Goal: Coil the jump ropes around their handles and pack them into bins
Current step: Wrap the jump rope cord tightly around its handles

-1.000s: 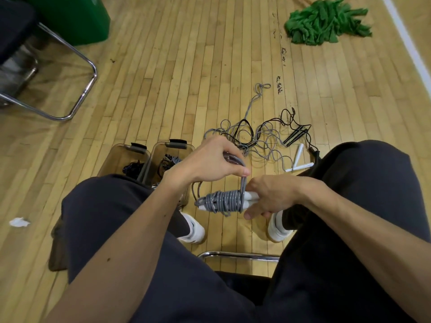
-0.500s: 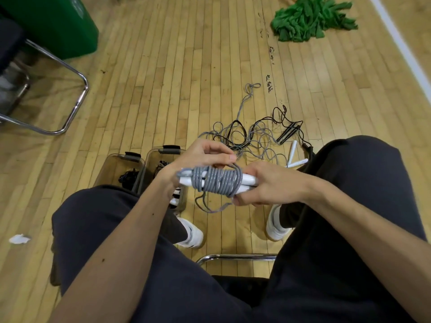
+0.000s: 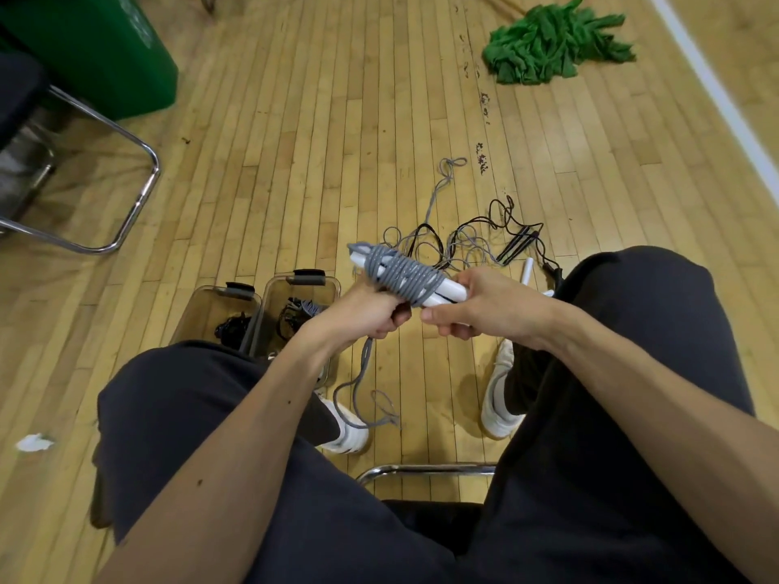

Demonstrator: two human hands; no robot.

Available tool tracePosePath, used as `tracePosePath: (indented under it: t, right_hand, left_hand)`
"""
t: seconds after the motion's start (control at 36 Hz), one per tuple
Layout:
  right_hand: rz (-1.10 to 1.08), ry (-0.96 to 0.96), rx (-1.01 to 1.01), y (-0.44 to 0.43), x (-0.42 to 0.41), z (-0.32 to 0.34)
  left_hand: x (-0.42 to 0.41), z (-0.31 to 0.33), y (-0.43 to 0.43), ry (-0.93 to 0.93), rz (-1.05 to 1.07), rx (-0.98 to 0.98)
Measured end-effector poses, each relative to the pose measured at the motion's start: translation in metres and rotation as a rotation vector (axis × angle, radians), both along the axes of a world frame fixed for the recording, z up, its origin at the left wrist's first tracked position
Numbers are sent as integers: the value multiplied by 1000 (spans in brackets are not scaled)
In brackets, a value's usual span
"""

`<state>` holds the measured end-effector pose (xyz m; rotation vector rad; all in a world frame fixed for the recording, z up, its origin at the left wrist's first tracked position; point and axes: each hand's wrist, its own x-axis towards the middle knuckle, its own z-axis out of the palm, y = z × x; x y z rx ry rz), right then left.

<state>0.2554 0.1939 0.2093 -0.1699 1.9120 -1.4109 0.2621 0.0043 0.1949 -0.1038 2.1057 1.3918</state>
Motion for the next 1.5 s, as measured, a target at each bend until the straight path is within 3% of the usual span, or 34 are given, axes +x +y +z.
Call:
tracePosePath:
  t: [0.11, 0.47, 0.89, 1.08, 1.22, 1.5]
  right_hand:
    - [-102, 32, 49, -1, -6, -7]
    - [-31, 243, 498, 1, -19, -31]
    - [59, 137, 579, -5, -30, -47]
    - [66, 71, 600, -4, -30, -54]
    - [221, -65, 578, -10, -22, -48]
    - [411, -86, 599, -17, -13, -43]
  left_hand:
    - [1, -1, 4, -57, 10, 34]
    - [7, 1, 1, -115, -156, -116]
    - [3, 11, -9, 261, -351, -444]
    - [4, 23, -22, 540, -330, -635]
    - [6, 23, -24, 653, -336, -642]
    - [4, 18, -20, 743, -340, -572]
